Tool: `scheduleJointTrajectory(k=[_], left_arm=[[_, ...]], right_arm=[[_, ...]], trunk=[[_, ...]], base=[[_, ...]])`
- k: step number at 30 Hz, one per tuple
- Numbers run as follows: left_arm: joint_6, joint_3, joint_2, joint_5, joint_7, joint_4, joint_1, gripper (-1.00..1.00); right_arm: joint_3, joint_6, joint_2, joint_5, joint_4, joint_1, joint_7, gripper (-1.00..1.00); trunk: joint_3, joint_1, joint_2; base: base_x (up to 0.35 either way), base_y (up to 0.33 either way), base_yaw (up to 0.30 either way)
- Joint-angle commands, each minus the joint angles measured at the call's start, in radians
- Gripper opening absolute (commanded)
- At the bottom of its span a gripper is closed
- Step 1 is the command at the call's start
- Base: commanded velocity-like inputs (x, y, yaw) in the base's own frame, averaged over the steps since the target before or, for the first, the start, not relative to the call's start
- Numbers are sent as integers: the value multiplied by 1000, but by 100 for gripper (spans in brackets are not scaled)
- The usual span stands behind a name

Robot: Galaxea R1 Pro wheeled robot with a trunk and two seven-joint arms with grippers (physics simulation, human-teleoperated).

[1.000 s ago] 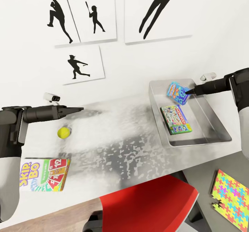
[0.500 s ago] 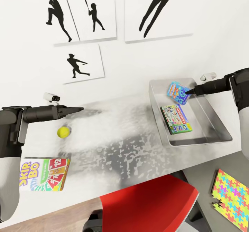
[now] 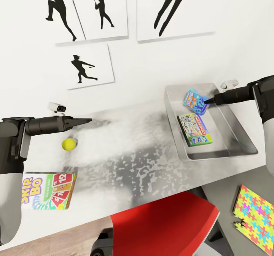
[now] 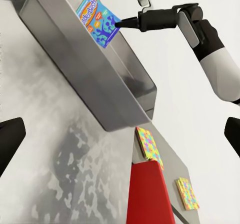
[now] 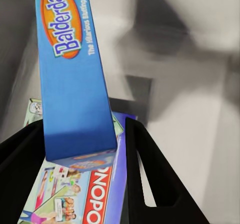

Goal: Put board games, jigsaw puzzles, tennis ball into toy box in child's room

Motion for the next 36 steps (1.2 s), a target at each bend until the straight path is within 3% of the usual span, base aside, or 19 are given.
scheduleJointTrajectory(k=[1,14,25,36], left_arm=[[11,0,0,-1,-4,0,-1,100],[11,0,1,1,-4,-1,-20,100],[12,-2,-1,40,-4,-2,-45,100],[11,-2,0,45,-4,-2,-46,100]], right_arm=[[-5,1,0,9,-1,-1,9,-100],[-15,-9,3,14,-7,3,2,-100],[-15,-5,3,16,-7,2,-2,-100],[-15,-4,4,15,-6,1,-29,-100]], trunk=[[-2,0,-2],[-3,0,-2],[-4,0,-2],[-4,0,-2]], base=[[0,0,0],[0,0,0],[0,0,0],[0,0,0]])
